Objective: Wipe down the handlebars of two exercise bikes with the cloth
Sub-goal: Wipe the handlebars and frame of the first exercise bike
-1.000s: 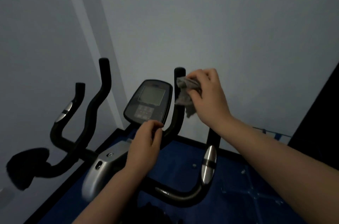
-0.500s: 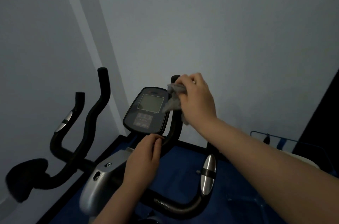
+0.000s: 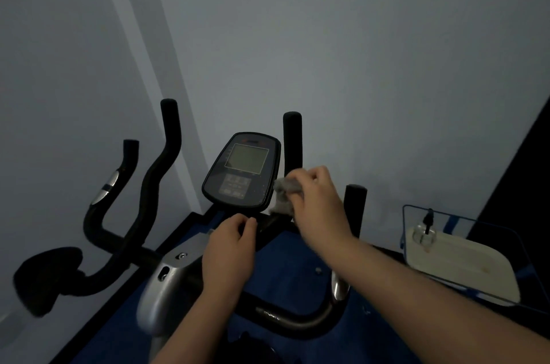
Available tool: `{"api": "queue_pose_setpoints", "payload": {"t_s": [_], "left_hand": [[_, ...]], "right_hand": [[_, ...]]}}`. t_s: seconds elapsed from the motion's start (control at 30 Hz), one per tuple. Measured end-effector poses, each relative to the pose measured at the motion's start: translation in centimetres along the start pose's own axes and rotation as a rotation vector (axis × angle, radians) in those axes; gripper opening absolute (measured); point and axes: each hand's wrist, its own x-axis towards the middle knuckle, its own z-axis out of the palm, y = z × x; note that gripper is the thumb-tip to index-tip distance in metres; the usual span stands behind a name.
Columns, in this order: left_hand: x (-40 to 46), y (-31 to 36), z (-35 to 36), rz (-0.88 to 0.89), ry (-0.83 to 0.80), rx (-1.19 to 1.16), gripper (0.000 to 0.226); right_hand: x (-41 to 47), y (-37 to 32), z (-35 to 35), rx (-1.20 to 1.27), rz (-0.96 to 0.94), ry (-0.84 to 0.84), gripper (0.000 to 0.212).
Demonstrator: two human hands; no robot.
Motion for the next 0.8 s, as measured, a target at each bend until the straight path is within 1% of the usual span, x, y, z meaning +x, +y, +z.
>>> {"api": "queue_pose_setpoints", "payload": {"t_s": [0.07,0.13,0.17,0.23,0.3,0.33,0.4,0.43,0.47,0.53,0.6,0.63,0.7,0.8], "left_hand": [[0.0,-0.1,-0.1,-0.007,-0.006,-0.021,0.030],[-0.1,0.0,-0.1,-0.007,-0.015,-0.030,0.029],[0.0,0.1,-0.1,-0.007,-0.014,-0.026,0.029],[0.0,0.1,-0.1,-0.012,-0.006,-0.016,0.029],[0.0,0.1,-0.1,-0.012,-0.003,-0.016,0.030],[-0.1,0.1,-0.1,-0.012,-0.007,-0.016,0.031],[-0.1,0.1,-0.1,-0.004,-0.011,-0.012,0.030],[-0.1,0.1,-0.1,0.008,-0.008,-0.002,0.030],[-0.1,0.1,-0.1,0.021,-0.005,0.013,0.030],[-0.1,0.1,-0.1,0.028,-0.003,0.037,0.031],[0.0,0.0,-0.1,0.026,0.000,0.054,0.031],[0.0,0.0,-0.1,0.026,0.003,0.061,0.031],[0.0,-0.1,0.0,0.026,0.007,0.075,0.031],[0.2,0.1,0.2,0.016,-0.004,0.092,0.030]], "right_hand": [[-3.0,-0.8,0.7,-0.013,-0.075,-0.089,0.017],[-2.8,-1.0,0.1,0.006,-0.084,-0.166,0.015],[-1.4,-0.9,-0.3,0.010,-0.047,-0.143,0.013],[1.0,-0.5,-0.7,0.013,0.035,-0.032,0.013],[1.0,-0.4,0.0,0.061,0.071,0.082,0.017],[0.0,-0.4,0.7,0.069,0.059,0.121,0.019],[-2.0,-0.5,1.8,0.079,0.042,0.145,0.023],[-2.1,-0.4,1.8,0.102,0.066,0.146,0.023],[-1.5,-0.4,1.5,0.140,0.113,0.165,0.021],[1.4,-0.6,0.4,0.238,0.194,0.282,0.019],[4.9,-1.2,-0.9,0.340,0.228,0.413,0.019],[6.5,-1.4,-1.2,0.377,0.231,0.446,0.020],[8.3,-1.2,-0.5,0.429,0.218,0.445,0.022],[6.3,0.5,2.1,0.458,0.323,0.427,0.022]]}}
